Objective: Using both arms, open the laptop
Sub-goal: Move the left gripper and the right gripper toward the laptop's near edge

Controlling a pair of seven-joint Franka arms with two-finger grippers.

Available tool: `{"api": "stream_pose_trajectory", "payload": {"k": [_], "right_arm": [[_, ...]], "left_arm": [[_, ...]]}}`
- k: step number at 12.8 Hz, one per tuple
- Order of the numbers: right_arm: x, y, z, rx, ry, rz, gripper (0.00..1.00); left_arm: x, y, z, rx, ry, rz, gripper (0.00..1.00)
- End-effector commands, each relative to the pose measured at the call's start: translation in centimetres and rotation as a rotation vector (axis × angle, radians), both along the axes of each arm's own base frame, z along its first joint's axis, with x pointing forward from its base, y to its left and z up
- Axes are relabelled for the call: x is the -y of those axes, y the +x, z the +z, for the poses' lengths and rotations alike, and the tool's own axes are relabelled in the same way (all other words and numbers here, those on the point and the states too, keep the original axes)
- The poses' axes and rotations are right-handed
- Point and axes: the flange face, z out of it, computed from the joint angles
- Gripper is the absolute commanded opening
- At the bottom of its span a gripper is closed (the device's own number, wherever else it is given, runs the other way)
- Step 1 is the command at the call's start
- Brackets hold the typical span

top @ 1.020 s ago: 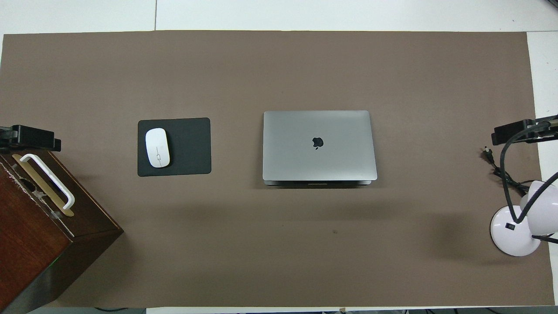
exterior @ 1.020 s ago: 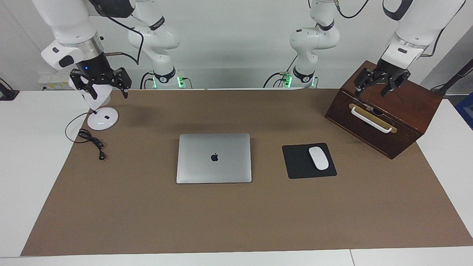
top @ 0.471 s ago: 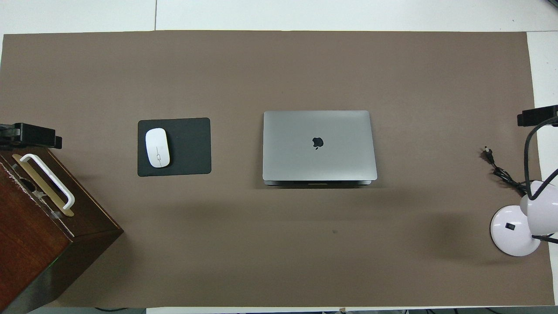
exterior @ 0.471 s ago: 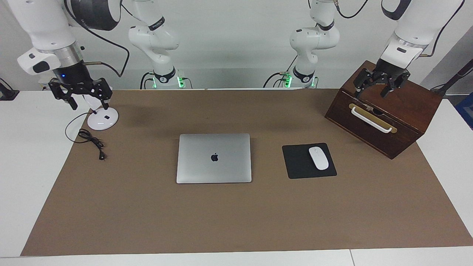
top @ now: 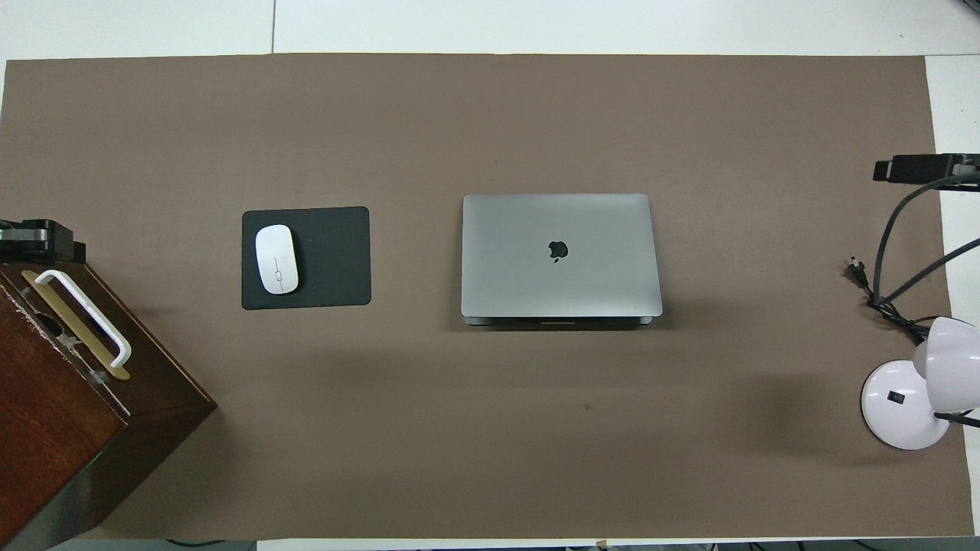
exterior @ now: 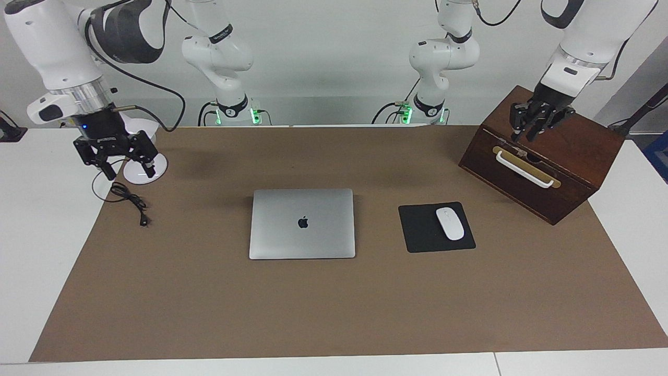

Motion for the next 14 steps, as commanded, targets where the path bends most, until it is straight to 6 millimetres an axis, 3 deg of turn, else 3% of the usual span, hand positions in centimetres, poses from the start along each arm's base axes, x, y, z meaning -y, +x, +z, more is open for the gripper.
{"api": "stream_pose_trajectory", "payload": {"k": [1,3,5,7,9,12,14], "right_arm": [[-2.9,0.1,-1.3,0.027,0.134,-0.092,1.00],[-4.9,0.0,-3.1,0.027,0.242,-0.156,1.00],[-6.9,-0.8,-4.9,0.021,0.339,-0.207,1.00],[-9.3,-2.3,-6.1,0.015,0.437,-0.289,1.00],[-12.3,-3.6,-7.3,0.005,0.526,-0.366,1.00],[-17.2,-6.6,-10.5,-0.012,0.611,-0.476,1.00],[-19.1,-8.2,-11.8,-0.082,0.675,-0.564,1.00]], "left_arm": [[0.6,0.1,0.0,0.055,0.012,-0.014,0.00],[1.3,0.3,-0.9,0.090,0.004,-0.026,0.00],[3.8,-0.6,-2.5,0.116,0.003,-0.096,0.00],[6.6,-2.3,-4.7,0.168,-0.002,-0.146,0.00],[8.0,-4.1,-7.3,0.236,-0.009,-0.168,0.00],[9.6,-5.6,-8.8,0.302,-0.030,-0.192,0.00],[11.5,-7.2,-10.4,0.346,-0.039,-0.241,0.00]]}}
